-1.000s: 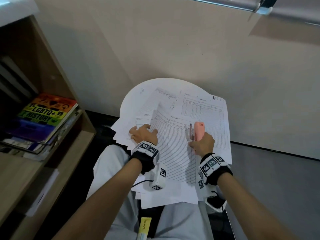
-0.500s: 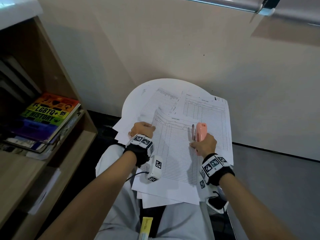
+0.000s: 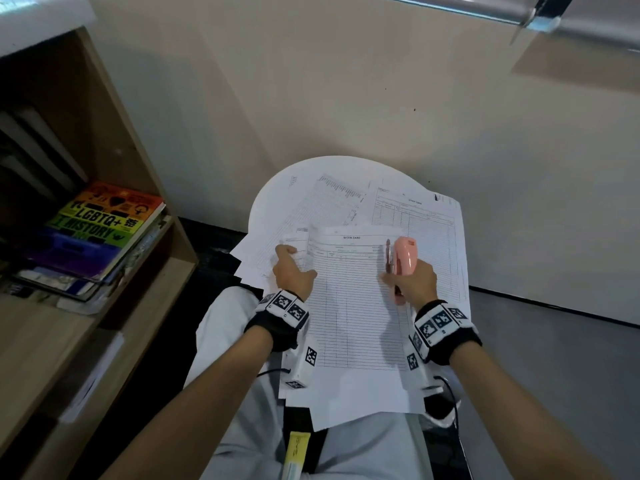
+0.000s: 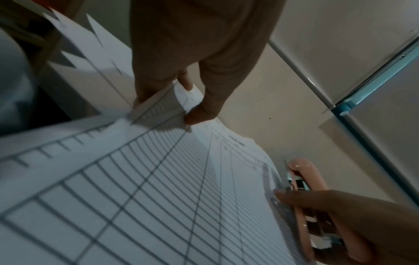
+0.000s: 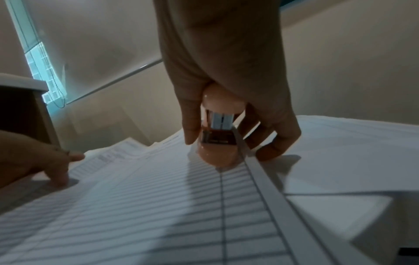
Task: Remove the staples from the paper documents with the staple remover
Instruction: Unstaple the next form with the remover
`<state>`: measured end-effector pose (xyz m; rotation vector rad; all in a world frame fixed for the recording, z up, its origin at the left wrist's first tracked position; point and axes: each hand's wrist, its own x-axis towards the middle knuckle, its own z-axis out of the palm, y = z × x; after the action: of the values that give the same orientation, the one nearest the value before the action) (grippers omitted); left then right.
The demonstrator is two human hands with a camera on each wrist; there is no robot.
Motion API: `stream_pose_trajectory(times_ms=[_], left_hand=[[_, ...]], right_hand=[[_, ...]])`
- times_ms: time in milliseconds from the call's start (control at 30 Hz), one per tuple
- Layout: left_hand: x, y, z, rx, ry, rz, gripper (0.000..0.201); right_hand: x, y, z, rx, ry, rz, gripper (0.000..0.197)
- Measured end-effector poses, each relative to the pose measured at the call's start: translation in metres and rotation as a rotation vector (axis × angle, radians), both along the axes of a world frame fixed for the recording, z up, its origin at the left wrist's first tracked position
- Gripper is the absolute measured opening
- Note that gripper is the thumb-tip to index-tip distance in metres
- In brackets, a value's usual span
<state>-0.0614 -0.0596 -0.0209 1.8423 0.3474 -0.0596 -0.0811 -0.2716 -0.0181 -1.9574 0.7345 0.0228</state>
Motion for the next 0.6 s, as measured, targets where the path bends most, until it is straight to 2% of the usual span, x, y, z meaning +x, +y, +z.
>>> stream_pose_trajectory(times_ms=[100, 167, 267, 400, 500, 600], left_hand=[[0.003, -0.003, -0.003, 0.014, 0.007, -0.012, 0.042], [0.004, -0.003, -0.008, 0.087, 0.007, -0.030, 0.038], [0.005, -0.004, -0.011, 0.151, 0.031, -0.038, 0.044], [0.010, -0.007, -0.008, 0.163, 0.063, 0.012, 0.057], [0.015, -0.002, -0.012, 0.157, 0.058, 0.027, 0.059], [0.020, 0.005, -0.015, 0.197, 0.015, -0.093, 0.057]], right_hand=[[0.005, 0.010, -0.003, -0.090, -0.005, -0.034, 0.038], [0.005, 0.014, -0.004, -0.193, -0.031, -0.066, 0.042], [0.003, 0.015, -0.001, -0.315, -0.050, -0.026, 0.045], [-0.001, 0.010, 0.000, -0.454, -0.095, 0.043, 0.033], [-0.003, -0.002, 0.005, -0.325, -0.182, 0.032, 0.033], [-0.002, -0.015, 0.010, -0.256, -0.120, 0.115, 0.040]])
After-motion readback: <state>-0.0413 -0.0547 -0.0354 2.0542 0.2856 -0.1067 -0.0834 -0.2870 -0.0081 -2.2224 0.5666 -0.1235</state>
